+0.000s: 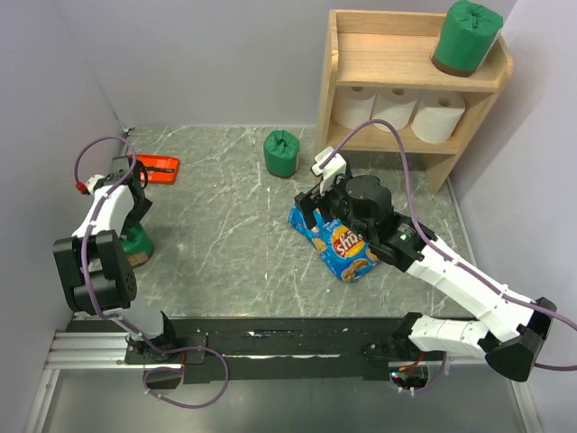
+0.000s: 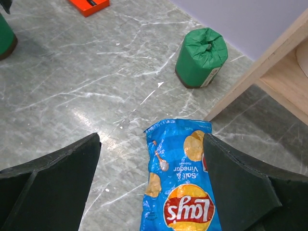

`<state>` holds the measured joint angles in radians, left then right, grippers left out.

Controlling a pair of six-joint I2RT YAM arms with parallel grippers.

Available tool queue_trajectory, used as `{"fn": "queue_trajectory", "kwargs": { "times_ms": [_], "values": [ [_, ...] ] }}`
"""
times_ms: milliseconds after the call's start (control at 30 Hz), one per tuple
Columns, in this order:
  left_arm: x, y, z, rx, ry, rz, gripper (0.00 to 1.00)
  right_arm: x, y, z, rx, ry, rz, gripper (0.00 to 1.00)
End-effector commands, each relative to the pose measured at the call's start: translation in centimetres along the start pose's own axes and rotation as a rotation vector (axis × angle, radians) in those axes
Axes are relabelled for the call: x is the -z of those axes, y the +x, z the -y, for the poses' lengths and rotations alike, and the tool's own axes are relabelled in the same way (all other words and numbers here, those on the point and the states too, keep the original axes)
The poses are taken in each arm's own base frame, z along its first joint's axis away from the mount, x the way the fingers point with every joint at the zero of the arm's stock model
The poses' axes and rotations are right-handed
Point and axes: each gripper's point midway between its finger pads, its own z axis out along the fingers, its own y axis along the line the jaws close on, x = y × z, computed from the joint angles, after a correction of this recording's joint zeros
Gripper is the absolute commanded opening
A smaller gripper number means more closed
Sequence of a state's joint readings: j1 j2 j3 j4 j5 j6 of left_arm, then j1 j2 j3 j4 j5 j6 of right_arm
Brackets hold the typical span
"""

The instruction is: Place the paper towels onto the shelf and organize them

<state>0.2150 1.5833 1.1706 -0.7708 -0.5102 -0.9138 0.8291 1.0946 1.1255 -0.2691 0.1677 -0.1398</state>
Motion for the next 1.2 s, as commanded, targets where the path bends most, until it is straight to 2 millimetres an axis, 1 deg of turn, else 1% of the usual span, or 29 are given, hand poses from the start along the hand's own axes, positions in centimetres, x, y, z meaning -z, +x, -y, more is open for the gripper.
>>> {"fn": "queue_trajectory", "kwargs": {
  "times_ms": [0,67,100,133,167,267,300,367,400,433,467,500,567,600,667,700,733,767,800,867,900,967,1000,1067,1100,1167],
  "values": [
    [-0.2,0.8,0.0,-0.003,0.001,-0.039,0.71,0.8,-2.3,0.3,0.006,0.013,0.059,0.93],
    [-0.1,0.8,0.0,-0.02,0.006,-0.035,0.66,1.1,-2.5,0.4,0.009,0.018,0.067,0.93],
    [0.0,0.8,0.0,-0.028,0.01,-0.031,0.6,1.2,-2.4,0.4,0.011,0.018,0.07,0.93],
    [0.4,0.7,0.3,-0.049,0.024,-0.018,0.58,1.4,-2.6,0.4,0.012,0.017,0.076,0.93],
    [0.7,0.7,0.5,-0.062,0.033,-0.009,0.57,1.5,-2.6,0.6,0.012,0.021,0.08,0.93],
    [2.4,1.4,2.2,-0.149,0.091,0.014,0.55,1.8,-2.7,0.6,0.008,0.023,0.086,0.94],
    [3.4,2.5,3.4,-0.198,0.129,0.018,0.54,1.9,-2.6,0.9,0.008,0.035,0.082,0.94],
    [4.4,3.7,4.8,-0.269,0.184,0.016,0.52,2.0,-2.5,1.2,0.011,0.05,0.077,0.94],
    [5.8,5.1,6.0,-0.321,0.237,0.018,0.5,2.2,-2.3,1.5,0.015,0.066,0.072,0.94],
    [6.5,5.9,6.7,-0.366,0.272,0.019,0.49,2.4,-2.3,1.8,0.018,0.079,0.07,0.95],
    [7.7,7.2,7.7,-0.41,0.339,-0.003,0.48,2.5,-2.3,2.1,0.019,0.094,0.069,0.95],
    [9.6,8.8,9.1,-0.462,0.422,0.005,0.49,2.7,-2.2,2.5,0.016,0.117,0.068,0.95],
    [11.6,11.0,10.3,-0.511,0.504,-0.014,0.48,3.3,-2.6,3.0,0.002,0.145,0.087,0.96],
    [13.6,12.9,11.3,-0.554,0.572,-0.014,0.47,3.4,-2.3,3.3,-0.002,0.162,0.085,0.97],
    [15.4,14.8,12.0,-0.593,0.615,-0.022,0.46,3.9,-2.4,4.2,-0.013,0.209,0.098,0.98],
    [16.6,16.4,12.7,-0.633,0.642,-0.02,0.45,3.9,-2.2,4.4,-0.017,0.223,0.096,0.99],
    [17.0,17.2,12.7,-0.653,0.637,-0.026,0.45,4.2,-2.1,5.0,-0.022,0.259,0.097,1.0],
    [17.3,18.0,12.9,-0.673,0.638,-0.027,0.44,4.2,-1.8,5.2,-0.032,0.271,0.092,1.0],
    [18.0,19.5,13.3,-0.713,0.649,-0.028,0.43,4.2,-1.5,5.2,-0.034,0.277,0.083,1.0],
    [18.3,21.1,13.4,-0.752,0.649,-0.032,0.43,4.3,-1.1,5.5,-0.042,0.293,0.066,1.0],
    [18.7,22.6,13.6,-0.786,0.655,-0.036,0.43,4.3,-0.7,5.5,-0.041,0.296,0.048,1.0],
    [19.3,23.9,13.8,-0.814,0.667,-0.044,0.44,4.3,-0.2,5.6,-0.048,0.305,0.028,1.0],
    [20.0,24.8,14.0,-0.836,0.683,-0.048,0.45,4.4,0.0,5.6,-0.048,0.307,0.016,1.0],
    [20.9,25.7,14.1,-0.854,0.71,-0.06,0.47,4.5,0.2,5.7,-0.049,0.306,0.01,1.0],
    [21.7,26.1,14.3,-0.868,0.734,-0.062,0.5,4.5,0.1,5.5,-0.051,0.293,0.016,1.0],
    [22.5,26.3,14.3,-0.873,0.761,-0.067,0.54,4.5,0.2,5.2,-0.052,0.279,0.02,1.0]
  ]
}}
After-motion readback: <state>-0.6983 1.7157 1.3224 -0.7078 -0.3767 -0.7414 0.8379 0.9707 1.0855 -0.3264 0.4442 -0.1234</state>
